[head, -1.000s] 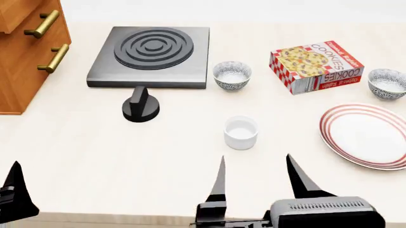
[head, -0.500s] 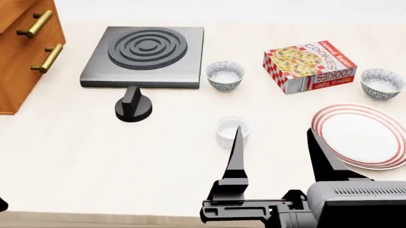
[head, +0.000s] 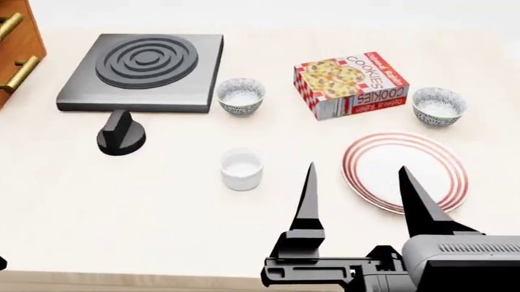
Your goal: Pick the akita bowl next to the plate and place it on the plate.
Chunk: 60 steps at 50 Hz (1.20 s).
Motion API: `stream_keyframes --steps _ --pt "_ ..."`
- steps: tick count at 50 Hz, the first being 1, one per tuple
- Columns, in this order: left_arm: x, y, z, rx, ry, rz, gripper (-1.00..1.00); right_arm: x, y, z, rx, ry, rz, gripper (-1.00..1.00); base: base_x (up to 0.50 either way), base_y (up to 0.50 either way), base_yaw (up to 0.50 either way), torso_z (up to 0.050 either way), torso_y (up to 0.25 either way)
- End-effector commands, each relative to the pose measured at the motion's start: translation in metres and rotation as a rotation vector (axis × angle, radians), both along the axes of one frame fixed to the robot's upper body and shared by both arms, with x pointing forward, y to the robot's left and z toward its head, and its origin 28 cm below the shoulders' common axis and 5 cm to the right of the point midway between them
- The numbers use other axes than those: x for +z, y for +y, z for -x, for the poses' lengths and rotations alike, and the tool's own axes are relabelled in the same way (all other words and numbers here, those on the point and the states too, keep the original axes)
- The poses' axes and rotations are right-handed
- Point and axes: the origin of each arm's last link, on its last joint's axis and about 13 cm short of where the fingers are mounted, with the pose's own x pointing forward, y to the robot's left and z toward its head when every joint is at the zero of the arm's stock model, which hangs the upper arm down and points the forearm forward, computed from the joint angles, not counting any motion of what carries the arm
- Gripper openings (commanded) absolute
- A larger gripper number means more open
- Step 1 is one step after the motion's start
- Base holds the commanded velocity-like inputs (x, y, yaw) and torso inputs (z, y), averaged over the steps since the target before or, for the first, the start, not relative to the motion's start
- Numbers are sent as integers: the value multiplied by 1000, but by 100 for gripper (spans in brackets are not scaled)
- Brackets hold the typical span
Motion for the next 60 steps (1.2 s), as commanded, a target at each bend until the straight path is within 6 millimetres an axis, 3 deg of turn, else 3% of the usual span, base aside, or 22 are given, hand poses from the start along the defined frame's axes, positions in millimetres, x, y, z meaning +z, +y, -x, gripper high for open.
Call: stream_keyframes --steps 1,60 --pt "-1 0 0 3 2 1 100 1 0 1 -1 -1 -1 100 0 -309 0 0 0" --pt "1 0 0 6 4 -2 100 0 0 0 -1 1 6 100 0 -309 0 0 0"
